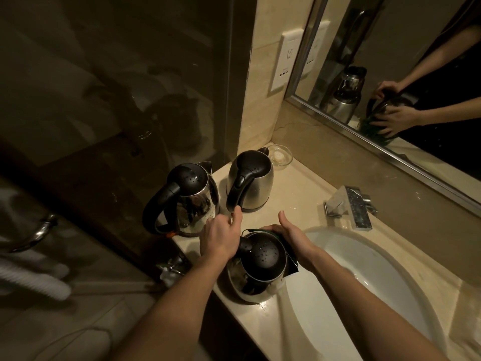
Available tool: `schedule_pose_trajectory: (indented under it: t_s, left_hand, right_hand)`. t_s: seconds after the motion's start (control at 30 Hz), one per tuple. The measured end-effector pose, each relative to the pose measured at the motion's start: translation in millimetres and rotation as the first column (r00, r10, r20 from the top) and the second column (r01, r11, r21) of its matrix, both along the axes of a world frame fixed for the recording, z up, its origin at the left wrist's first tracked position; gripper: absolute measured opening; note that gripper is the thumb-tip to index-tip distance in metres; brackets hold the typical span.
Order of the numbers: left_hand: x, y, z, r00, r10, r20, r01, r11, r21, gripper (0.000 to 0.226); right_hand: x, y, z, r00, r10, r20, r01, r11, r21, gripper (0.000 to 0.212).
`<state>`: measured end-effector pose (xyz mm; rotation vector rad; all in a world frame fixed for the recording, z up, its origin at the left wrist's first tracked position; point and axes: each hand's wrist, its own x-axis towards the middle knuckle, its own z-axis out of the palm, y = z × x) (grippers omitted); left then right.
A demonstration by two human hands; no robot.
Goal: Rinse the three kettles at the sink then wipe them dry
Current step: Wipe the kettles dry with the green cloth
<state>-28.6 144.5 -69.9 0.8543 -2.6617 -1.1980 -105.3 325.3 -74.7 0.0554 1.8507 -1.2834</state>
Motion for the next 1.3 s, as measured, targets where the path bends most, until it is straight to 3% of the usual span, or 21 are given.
schedule_pose_trajectory:
  t_s: [0.2,0.47,0.8,0.97,1.1,1.2,1.3]
  left_hand:
    - [1,1,1,1.000,-0.003,-0.008,0.003,1.000,-0.005,0.061]
    - [0,-1,-2,1.000,0.001,0.000,-0.001,1.000,0.000,0.062]
    - [1,1,4,1.000,-0.011,0.015,0.012,1.000,-0.015,0.063]
    - [3,1,5,0.999,-0.024,0.031,0.025,0.999,-0.020,0.066]
    - [2,0,8,0.998,-0.034,0.052,0.034,0.999,-0.003,0.072]
    - [1,0,11,0.995,-0.038,0.091,0.038,0.999,0.001,0.074]
    - [0,1,14,0.989,-0.061,0.135,0.063,0.998,-0.015,0.072]
  right_hand:
    - [-3,-4,-4,1.000,-0.012,0.019,0.012,1.000,0.025,0.082]
    - [-4,-15,19,0.993,0.031,-0.115,-0.033,0.999,-0.012,0.079]
    - [-2,-1,-21,1.000,0.022,-0.006,-0.022,0.998,0.065,0.078]
    - [8,4,6,0.996,0.064,-0.059,-0.064,0.998,0.004,0.073]
    - [29,6,28,0.968,0.128,-0.216,-0.135,0.991,-0.018,0.073]
    - [48,4,36,0.870,0.273,-0.411,-0.221,0.960,0.171,0.088]
    - [70,3,48,0.676,0.532,-0.510,-0.281,0.826,0.489,0.105]
